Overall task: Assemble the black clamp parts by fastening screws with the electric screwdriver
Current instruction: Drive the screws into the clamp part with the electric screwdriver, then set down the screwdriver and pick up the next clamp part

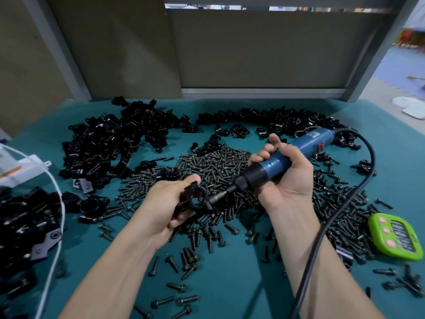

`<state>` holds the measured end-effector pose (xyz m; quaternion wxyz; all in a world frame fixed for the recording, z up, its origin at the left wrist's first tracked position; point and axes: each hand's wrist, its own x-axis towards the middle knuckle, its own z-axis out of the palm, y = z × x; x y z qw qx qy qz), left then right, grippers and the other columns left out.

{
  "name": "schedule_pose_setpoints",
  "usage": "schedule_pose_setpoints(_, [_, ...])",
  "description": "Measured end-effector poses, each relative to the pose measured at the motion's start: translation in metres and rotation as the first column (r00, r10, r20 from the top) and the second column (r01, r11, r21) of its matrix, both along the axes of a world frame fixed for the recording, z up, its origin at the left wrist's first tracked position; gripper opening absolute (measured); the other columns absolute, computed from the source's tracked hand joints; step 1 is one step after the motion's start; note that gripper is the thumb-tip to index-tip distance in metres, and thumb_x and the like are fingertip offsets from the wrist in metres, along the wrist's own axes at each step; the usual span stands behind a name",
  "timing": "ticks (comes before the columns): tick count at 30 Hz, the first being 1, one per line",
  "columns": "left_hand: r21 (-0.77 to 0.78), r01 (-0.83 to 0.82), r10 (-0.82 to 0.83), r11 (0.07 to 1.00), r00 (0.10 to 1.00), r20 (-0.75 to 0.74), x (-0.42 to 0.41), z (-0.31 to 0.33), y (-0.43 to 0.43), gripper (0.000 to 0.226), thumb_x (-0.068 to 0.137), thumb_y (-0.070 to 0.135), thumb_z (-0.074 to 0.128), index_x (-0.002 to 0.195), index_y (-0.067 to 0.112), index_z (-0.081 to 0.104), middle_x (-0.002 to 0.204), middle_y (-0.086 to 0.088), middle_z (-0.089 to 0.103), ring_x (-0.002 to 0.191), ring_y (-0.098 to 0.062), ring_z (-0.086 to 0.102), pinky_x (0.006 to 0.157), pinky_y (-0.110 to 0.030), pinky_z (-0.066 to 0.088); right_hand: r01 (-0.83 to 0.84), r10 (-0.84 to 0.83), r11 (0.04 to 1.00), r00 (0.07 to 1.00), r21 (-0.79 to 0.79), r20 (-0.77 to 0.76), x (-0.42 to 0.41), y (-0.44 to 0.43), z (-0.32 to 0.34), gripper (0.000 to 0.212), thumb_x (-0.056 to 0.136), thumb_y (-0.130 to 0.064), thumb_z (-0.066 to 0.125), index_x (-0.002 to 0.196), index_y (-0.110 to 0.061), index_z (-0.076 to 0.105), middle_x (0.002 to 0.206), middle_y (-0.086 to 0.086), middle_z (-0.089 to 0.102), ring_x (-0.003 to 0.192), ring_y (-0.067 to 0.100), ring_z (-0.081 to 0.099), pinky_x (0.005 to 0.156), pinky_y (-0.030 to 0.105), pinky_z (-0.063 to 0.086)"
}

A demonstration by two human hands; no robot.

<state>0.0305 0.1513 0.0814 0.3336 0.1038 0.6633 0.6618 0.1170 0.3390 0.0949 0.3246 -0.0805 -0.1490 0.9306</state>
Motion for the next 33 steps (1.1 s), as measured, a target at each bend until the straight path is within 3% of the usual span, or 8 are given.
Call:
schedule_pose_setpoints(6, [-0.039, -0.088, 0.087, 0.995, 0.995, -0.045, -0.014, 0.003, -0.018, 0.047, 0.093, 0.034, 0.071, 0.049, 0.021, 0.064, 0.051, 0.001, 0.048, 0.034, -0.010, 0.034, 0.031, -0.018, 0.023, 0.088, -0.093, 0.995, 0.985, 0.043, 0.146, 0.008, 0.003, 0.013, 0.026, 0.086, -0.003, 0.061, 0.111, -0.007, 0.053, 0.074, 0.006, 0.055, 0.057, 0.016, 0.052, 0.058, 0.028, 0.051])
schedule_pose_setpoints(12, [0.109, -0.241, 0.226, 0.964, 0.965, 0.134, -0.017, -0.003, -0.013, 0.059, 0.104, 0.056, 0.049, 0.121, 0.002, 0.065, 0.055, 0.000, 0.047, 0.042, -0.010, 0.036, 0.035, -0.019, 0.027, -0.025, -0.081, 0.976, 0.881, 0.217, 0.466, 0.014, 0.012, 0.024, 0.031, 0.089, -0.013, 0.060, 0.119, -0.012, 0.050, 0.075, 0.010, 0.062, 0.063, 0.023, 0.062, 0.068, 0.037, 0.059])
schedule_pose_setpoints(15, [0.284, -0.211, 0.134, 0.935, 0.954, 0.268, -0.018, -0.001, -0.013, 0.068, 0.104, 0.054, 0.048, 0.143, -0.002, 0.053, 0.060, 0.000, 0.044, 0.047, -0.011, 0.034, 0.040, -0.021, 0.025, -0.185, -0.208, 0.851, 0.742, 0.492, 0.637, 0.017, 0.013, 0.031, 0.034, 0.092, -0.006, 0.056, 0.124, -0.015, 0.046, 0.077, 0.014, 0.065, 0.059, 0.024, 0.064, 0.059, 0.036, 0.059])
schedule_pose_setpoints(17, [0.342, -0.213, 0.127, 0.916, 0.958, 0.256, -0.020, 0.002, -0.014, 0.065, 0.097, 0.054, 0.056, 0.134, 0.002, 0.064, 0.065, -0.001, 0.047, 0.051, -0.010, 0.038, 0.041, -0.019, 0.031, -0.314, -0.421, 0.674, 0.580, 0.669, 0.697, 0.021, 0.015, 0.031, 0.051, 0.092, -0.013, 0.060, 0.138, -0.020, 0.041, 0.083, 0.013, 0.068, 0.054, 0.022, 0.065, 0.056, 0.039, 0.059])
schedule_pose_setpoints(22, [0.388, -0.232, 0.148, 0.892, 0.961, 0.236, -0.022, 0.003, -0.015, 0.073, 0.082, 0.051, 0.064, 0.137, 0.005, 0.058, 0.073, 0.000, 0.055, 0.058, -0.009, 0.044, 0.047, -0.018, 0.038, -0.658, -0.805, 0.362, 0.137, 0.661, 0.577, 0.028, 0.018, 0.024, 0.094, 0.090, -0.038, 0.072, 0.163, -0.031, 0.013, 0.096, 0.001, 0.054, 0.066, 0.016, 0.055, 0.064, 0.032, 0.042])
schedule_pose_setpoints(25, [0.418, -0.208, 0.130, 0.885, 0.970, 0.207, -0.022, 0.001, -0.014, 0.059, 0.085, 0.048, 0.063, 0.132, 0.011, 0.067, 0.078, -0.001, 0.055, 0.059, -0.008, 0.047, 0.050, -0.017, 0.040, -0.715, -0.817, 0.367, 0.058, 0.596, 0.573, 0.026, 0.012, 0.017, 0.097, 0.089, -0.039, 0.077, 0.163, -0.028, 0.015, 0.100, 0.004, 0.048, 0.076, 0.026, 0.048, 0.075, 0.035, 0.040])
schedule_pose_setpoints(29, [0.462, -0.086, 0.043, 0.883, 0.994, 0.103, -0.021, 0.001, -0.015, 0.037, 0.088, 0.037, 0.065, 0.121, 0.028, 0.078, 0.103, -0.003, 0.065, 0.075, -0.011, 0.058, 0.068, -0.020, 0.052, -0.736, -0.885, 0.305, 0.016, 0.604, 0.466, 0.019, 0.003, 0.010, 0.070, 0.087, -0.039, 0.077, 0.145, -0.025, 0.040, 0.079, -0.004, 0.045, 0.066, 0.022, 0.045, 0.062, 0.033, 0.035])
schedule_pose_setpoints(33, [0.434, -0.035, -0.011, 0.900, 0.995, 0.102, -0.016, 0.001, -0.012, 0.034, 0.088, 0.033, 0.065, 0.118, 0.025, 0.080, 0.099, -0.005, 0.075, 0.080, -0.014, 0.069, 0.068, -0.024, 0.061, -0.779, -0.914, 0.230, 0.032, 0.583, 0.403, 0.014, -0.006, 0.010, 0.056, 0.087, -0.032, 0.074, 0.137, -0.028, 0.049, 0.102, 0.001, 0.062, 0.085, 0.026, 0.051, 0.069, 0.035, 0.038])
